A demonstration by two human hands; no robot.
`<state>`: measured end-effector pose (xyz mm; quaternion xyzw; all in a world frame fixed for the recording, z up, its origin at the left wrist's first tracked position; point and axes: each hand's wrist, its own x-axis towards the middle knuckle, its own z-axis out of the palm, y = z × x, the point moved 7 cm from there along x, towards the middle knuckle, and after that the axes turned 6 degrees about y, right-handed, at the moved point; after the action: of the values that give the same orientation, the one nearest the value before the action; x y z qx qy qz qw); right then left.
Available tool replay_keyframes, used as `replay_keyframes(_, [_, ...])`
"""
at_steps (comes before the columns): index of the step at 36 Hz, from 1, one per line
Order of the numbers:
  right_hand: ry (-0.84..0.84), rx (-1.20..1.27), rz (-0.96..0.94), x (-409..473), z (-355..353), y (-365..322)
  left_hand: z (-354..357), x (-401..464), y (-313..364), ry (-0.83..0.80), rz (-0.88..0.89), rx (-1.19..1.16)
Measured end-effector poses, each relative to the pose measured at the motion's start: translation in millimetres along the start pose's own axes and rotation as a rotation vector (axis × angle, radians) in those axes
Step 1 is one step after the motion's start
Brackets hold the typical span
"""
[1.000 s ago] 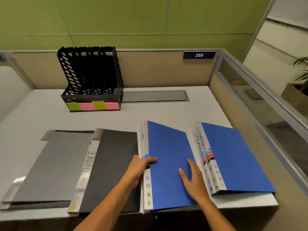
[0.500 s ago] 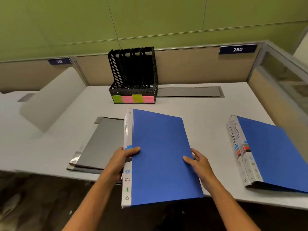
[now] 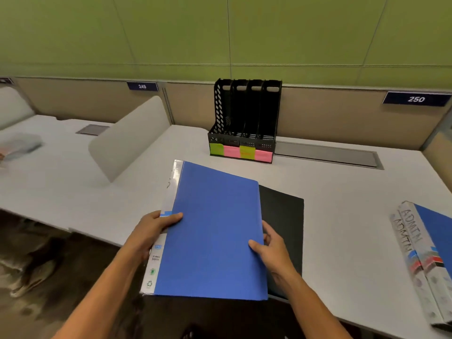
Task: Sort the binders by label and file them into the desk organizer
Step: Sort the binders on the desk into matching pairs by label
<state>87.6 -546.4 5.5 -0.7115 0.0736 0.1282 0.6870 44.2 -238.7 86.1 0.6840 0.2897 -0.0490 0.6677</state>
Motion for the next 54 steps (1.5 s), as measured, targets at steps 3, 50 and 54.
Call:
replay_keyframes(3, [-0.024, 0.032, 0.013, 12.9, 46.2, -1.8, -39.2, 24.0, 6.7, 0.031, 0.034, 0.031])
replay_keyframes(50, [-0.034, -0.086, 0.286, 157.7, 398.7, 0.5, -303.3, 344.0, 6.7, 0.023, -0.107, 0.414])
replay_keyframes(54, [0.001, -0.103, 0.267, 157.3, 389.0, -1.1, -291.5, 343.7, 4.9, 0.013, -0.087, 0.405])
